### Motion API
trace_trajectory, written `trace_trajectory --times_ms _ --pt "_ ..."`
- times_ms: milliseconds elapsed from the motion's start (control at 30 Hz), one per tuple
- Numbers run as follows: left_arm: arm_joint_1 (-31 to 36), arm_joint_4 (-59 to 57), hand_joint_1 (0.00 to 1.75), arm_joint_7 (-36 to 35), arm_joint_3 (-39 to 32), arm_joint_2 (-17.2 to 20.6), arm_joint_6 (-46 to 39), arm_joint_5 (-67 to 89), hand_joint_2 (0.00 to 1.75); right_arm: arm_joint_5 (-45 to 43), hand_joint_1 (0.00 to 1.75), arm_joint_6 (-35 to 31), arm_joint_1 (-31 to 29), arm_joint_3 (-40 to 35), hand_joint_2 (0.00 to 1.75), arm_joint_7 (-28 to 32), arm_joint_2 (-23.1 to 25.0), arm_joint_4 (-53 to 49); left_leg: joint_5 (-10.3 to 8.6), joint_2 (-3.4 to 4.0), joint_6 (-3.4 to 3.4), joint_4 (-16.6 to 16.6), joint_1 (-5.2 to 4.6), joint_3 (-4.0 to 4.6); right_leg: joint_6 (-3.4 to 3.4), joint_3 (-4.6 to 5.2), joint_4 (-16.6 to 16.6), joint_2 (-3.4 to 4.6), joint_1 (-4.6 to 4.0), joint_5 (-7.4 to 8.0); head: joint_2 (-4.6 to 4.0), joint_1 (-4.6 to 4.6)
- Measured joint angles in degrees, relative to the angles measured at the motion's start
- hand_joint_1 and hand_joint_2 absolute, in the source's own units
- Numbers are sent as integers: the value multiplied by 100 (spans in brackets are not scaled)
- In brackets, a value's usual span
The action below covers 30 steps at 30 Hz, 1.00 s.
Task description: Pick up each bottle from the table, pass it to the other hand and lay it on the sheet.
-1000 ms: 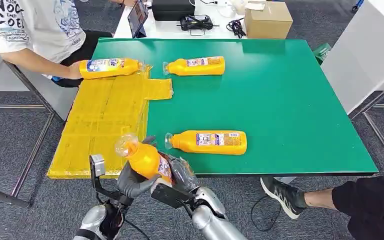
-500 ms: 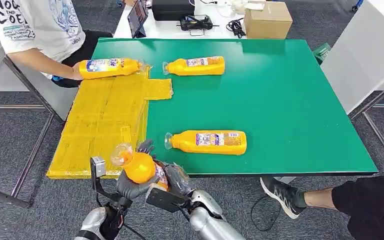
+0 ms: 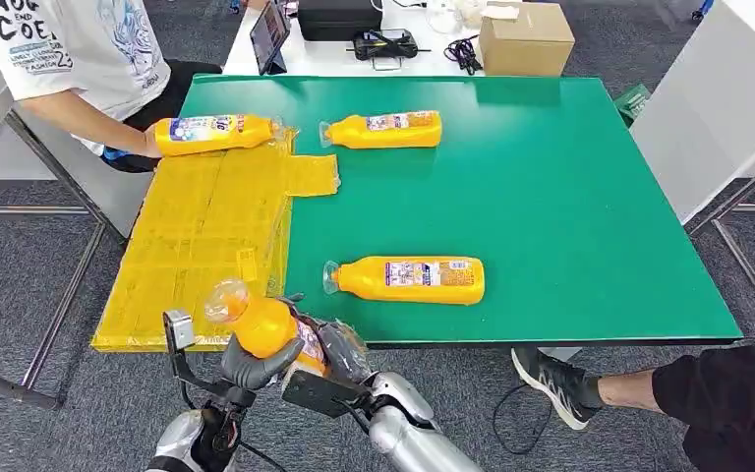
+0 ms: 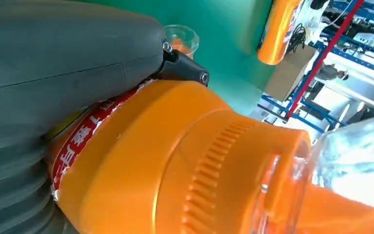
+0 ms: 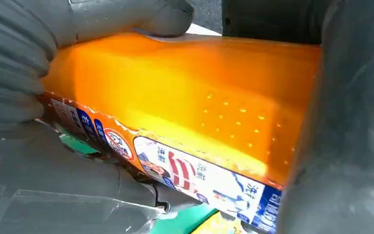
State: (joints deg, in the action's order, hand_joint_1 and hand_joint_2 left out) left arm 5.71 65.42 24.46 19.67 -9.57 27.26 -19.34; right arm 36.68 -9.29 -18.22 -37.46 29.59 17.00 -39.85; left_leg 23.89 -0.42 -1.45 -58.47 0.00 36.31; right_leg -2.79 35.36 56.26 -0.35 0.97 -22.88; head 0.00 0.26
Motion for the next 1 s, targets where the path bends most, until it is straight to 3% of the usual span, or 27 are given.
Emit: trace_trajectory --times_ms 33,100,133,400,600,1000 --pt "-14 37 175 -2 -20 -11 -11 -37 175 0 0 0 -12 -7 175 0 2 0 0 4 0 0 0 -1 0 1 0 1 0 0 0 -2" --pt "-38 133 175 -15 -63 -31 -35 -83 175 0 0 -2 -41 -22 175 0 9 0 0 6 0 0 0 0 0 1 0 3 0 0 0 -2" --pt "-39 179 175 -22 -74 -37 -53 -94 175 -4 0 -7 -45 -26 0 0 20 0 0 6 0 0 0 0 0 4 -1 3 0 0 0 0" --pt "-11 824 175 90 -221 -109 -840 409 175 -70 0 -405 -40 -2 0 -208 98 -291 0 12 0 0 0 1 0 7 1 11 0 1 0 0" --pt "383 1283 175 400 -588 -111 -1512 1140 175 -105 0 -502 293 192 0 -468 -68 -1402 -2 2 0 0 2 2 0 1 2 8 -1 2 0 0" --pt "823 1397 175 678 -1064 -118 -2374 2049 175 -376 0 -842 776 555 0 -260 -313 -3318 -1 6 0 0 1 3 0 3 1 10 -1 2 0 0"
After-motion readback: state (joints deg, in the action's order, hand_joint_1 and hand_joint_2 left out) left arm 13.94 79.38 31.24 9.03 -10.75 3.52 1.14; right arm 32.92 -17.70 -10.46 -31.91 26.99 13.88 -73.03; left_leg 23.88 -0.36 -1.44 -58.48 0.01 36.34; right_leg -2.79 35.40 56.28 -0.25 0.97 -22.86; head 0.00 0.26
